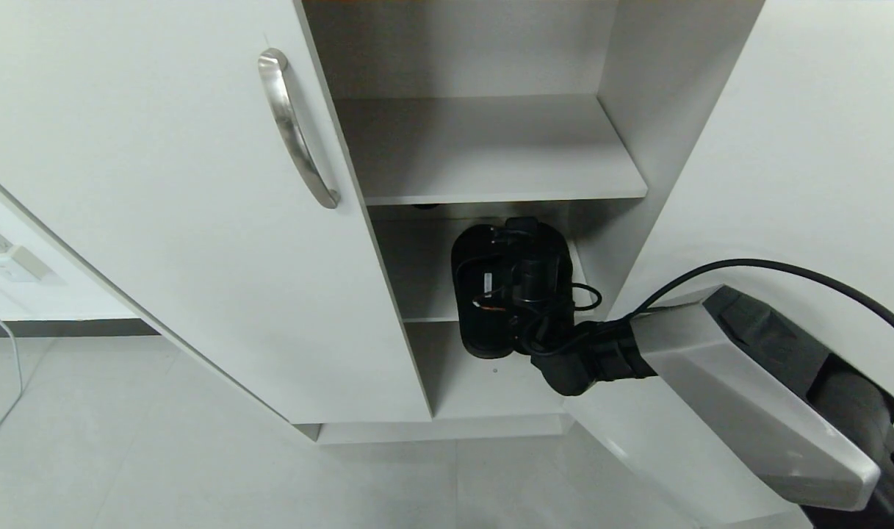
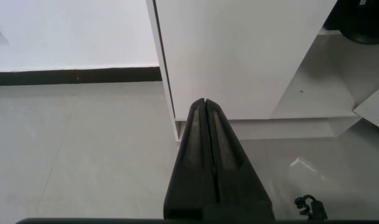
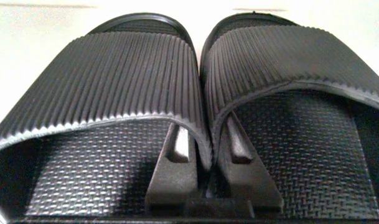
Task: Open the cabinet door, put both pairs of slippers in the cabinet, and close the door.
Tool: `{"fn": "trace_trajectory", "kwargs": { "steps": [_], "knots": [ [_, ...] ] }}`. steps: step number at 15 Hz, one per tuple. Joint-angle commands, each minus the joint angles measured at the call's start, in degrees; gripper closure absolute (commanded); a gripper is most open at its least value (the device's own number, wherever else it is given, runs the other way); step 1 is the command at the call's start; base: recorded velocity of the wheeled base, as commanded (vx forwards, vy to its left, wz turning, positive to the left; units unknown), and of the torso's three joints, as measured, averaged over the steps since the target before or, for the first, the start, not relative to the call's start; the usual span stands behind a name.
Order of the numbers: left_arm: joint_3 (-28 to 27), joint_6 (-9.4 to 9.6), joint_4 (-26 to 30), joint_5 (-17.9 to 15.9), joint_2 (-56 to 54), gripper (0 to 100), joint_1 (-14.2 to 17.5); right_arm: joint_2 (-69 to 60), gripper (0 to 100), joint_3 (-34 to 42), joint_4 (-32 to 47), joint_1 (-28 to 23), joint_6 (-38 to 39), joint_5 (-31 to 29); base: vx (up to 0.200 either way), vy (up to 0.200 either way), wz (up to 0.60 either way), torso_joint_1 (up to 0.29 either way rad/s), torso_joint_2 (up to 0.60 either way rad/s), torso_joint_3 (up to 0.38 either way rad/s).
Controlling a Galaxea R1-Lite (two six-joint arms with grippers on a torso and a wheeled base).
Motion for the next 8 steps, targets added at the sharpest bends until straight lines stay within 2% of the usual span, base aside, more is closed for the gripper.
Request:
{"fn": "trace_trajectory", "kwargs": {
  "steps": [1, 8],
  "knots": [
    [0.00, 0.00, 0.04, -0.01, 0.07, 100, 0.00, 0.74, 100, -0.71, 0.19, 0.03, 0.07, -0.03, 0.000, 0.000, 0.00, 0.000, 0.00, 0.000],
    [0.00, -0.18, 0.04, -0.01, 0.07, 100, 0.09, 1.36, 100, -2.46, 0.63, -0.49, 0.33, -0.03, 0.000, 0.000, 0.00, 0.000, 0.00, 0.000]
  ]
}}
